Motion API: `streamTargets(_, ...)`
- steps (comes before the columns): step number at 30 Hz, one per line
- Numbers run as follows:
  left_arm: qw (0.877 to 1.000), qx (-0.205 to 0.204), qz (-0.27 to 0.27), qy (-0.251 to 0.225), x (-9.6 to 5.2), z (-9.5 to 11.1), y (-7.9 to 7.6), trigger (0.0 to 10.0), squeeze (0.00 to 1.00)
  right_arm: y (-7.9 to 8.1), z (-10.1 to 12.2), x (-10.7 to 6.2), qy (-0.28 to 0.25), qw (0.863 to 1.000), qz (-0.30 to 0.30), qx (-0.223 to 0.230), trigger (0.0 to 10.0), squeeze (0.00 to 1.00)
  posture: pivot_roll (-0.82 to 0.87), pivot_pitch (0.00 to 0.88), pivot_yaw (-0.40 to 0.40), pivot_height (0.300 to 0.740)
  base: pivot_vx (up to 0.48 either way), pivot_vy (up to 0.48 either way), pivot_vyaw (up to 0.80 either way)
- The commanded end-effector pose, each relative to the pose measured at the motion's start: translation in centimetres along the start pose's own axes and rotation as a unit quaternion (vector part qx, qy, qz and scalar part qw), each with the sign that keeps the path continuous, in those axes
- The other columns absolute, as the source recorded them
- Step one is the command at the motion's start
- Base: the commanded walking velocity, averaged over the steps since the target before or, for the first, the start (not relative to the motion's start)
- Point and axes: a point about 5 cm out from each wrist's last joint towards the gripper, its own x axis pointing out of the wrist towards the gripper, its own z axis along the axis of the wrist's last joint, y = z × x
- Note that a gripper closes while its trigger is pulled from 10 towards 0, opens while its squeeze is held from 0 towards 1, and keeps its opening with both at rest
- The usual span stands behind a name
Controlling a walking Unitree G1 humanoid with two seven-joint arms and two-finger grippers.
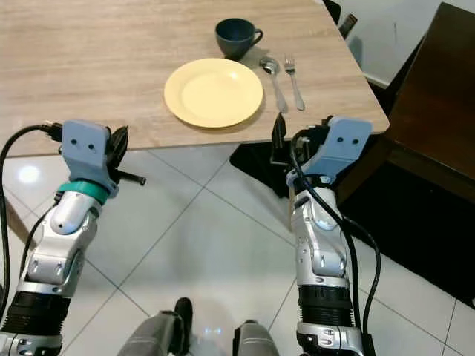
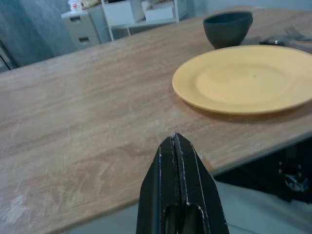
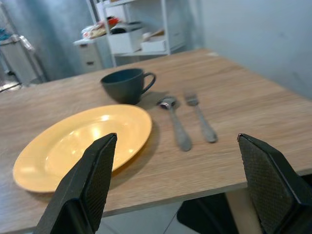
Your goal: Setting the table
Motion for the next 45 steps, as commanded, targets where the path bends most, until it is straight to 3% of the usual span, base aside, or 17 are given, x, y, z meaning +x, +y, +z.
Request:
streamTargets(1, 1.000, 0.002, -0.002, 0.005, 0.2, -0.1, -0.3, 10.0, 0.00, -0.6, -0.3, -0.2, 0.003, 1.000, -0.013, 0.000, 10.0, 0.00, -0.10, 0.146, 0.083, 0.740, 0.371, 0.304, 0.00)
streamTargets(16, 1.000, 0.004, -0.009, -0.003, 0.6, 0.2, -0.5, 10.0, 0.00, -0.4, -0.3, -0.3, 0.000, 1.000, -0.012, 0.010, 10.0, 0.00, -0.10, 0.149, 0.087, 0.740, 0.411, 0.214, 0.00)
streamTargets(37, 0.999, 0.016, -0.037, -0.020, 0.7, 0.6, -1.3, 10.0, 0.00, -0.2, -0.2, -0.2, -0.006, 1.000, -0.004, 0.011, 10.0, 0.00, -0.10, 0.140, 0.086, 0.740, 0.462, 0.000, 0.00)
streamTargets(45, 0.996, 0.008, -0.082, -0.022, 0.5, 0.7, -2.4, 10.0, 0.00, -0.2, -0.1, -0.1, -0.010, 1.000, 0.001, -0.029, 10.0, 0.00, -0.10, 0.131, 0.085, 0.740, 0.000, 0.000, 0.00)
